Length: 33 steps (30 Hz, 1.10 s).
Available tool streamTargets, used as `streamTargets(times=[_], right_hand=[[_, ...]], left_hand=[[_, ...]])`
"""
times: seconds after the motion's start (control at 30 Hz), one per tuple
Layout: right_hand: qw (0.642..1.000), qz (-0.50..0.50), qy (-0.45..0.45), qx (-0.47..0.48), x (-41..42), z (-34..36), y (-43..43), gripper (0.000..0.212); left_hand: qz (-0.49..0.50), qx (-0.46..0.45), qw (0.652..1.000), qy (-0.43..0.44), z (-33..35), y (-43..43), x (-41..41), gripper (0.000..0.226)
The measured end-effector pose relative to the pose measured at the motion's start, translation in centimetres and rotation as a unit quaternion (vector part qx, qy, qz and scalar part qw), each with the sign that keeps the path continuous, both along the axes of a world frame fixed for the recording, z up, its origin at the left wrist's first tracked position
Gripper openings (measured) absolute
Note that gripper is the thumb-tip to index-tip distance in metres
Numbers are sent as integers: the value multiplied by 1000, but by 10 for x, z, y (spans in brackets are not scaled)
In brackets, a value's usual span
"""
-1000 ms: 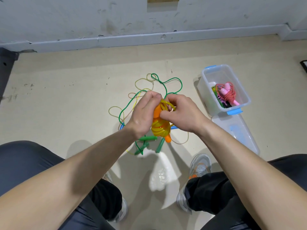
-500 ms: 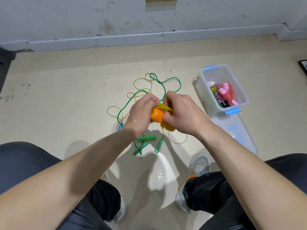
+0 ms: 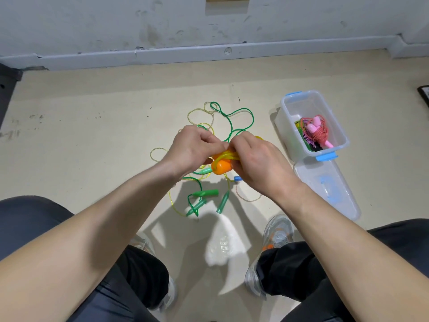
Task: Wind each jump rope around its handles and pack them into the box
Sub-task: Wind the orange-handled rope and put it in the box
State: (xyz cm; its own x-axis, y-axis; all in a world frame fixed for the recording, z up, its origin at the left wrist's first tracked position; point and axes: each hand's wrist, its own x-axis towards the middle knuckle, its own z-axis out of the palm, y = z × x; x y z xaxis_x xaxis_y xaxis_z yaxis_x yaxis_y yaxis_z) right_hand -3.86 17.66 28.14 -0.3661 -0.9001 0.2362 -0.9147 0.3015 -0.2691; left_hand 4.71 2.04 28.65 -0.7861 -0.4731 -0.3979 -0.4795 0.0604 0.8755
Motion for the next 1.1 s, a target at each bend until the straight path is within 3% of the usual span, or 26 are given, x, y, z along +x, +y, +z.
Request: streamTargets(times=[0.1,0.27,0.47,0.53,0.63,0.7,0.83,1.1], right_hand=[[1000,6,6,-8,3,1,1,23],[1000,21,6,-17,4,-3,2,24],[999,31,12,-31,6,-4,1,23],[999,32,9,-31,7,-5,1,23],[999,35,1,-27,6,-8,0,27],[999,32,-21,-23,3,-9,0,26],[993,0,-121,-16,-8,-10,1,22],[955,-21,-295,32,-11,-5,2,38]], left_hand=[[-37,29,999,-15,4,-5,2,12],[-98,5,995,-29,9,-10,4,17],[-138,-175,975,1,15,-7,5,19],[-143,-203,969,-4,14,-8,4,25],[-191,-227,955,-30,11,-6,4,12],[-223,-254,940,-45,6,-2,7,16],[-156,-231,959,-54,-5,10,10,11],[-105,-200,973,-51,-10,13,6,14]])
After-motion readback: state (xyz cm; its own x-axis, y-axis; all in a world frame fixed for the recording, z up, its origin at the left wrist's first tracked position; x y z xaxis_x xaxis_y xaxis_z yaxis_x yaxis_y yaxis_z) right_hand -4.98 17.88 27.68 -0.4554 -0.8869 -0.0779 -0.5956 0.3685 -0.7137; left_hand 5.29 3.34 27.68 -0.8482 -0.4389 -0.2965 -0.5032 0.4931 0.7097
